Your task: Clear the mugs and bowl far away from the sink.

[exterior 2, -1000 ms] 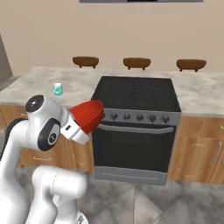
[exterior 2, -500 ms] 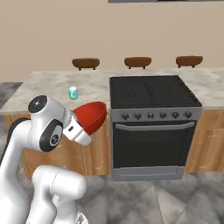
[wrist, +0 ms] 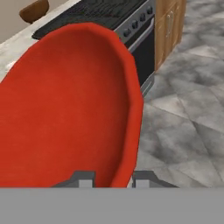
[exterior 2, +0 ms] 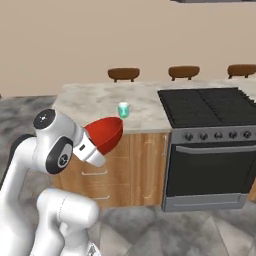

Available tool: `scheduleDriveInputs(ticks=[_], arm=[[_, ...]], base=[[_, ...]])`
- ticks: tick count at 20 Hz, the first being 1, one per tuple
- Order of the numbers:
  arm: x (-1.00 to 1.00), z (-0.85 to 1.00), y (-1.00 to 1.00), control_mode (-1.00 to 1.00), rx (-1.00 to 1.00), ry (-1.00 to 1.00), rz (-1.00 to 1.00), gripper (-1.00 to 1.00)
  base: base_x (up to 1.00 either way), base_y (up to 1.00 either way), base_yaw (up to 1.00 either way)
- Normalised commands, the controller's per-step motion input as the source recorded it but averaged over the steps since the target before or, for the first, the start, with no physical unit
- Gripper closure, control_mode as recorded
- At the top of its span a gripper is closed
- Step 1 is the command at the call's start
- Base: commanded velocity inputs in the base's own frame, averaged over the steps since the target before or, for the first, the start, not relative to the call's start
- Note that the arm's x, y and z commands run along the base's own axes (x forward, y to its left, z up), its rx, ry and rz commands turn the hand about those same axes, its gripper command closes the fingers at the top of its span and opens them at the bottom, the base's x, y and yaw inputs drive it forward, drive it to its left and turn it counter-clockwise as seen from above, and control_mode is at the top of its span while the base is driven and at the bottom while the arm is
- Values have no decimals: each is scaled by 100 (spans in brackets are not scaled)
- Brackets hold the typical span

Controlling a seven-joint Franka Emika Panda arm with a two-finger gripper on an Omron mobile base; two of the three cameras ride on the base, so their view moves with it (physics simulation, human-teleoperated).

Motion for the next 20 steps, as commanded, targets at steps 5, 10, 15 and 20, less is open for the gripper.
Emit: scheduleDriveInputs(ticks=[5,10,15,20], arm=[[0,0,0,100,0,0,0,100],[0,0,0,100,0,0,0,100],[0,0,0,100,0,0,0,100],[0,0,0,100,0,0,0,100]], base=[[58,90,6],[58,45,10],[67,20,3],[54,20,0]])
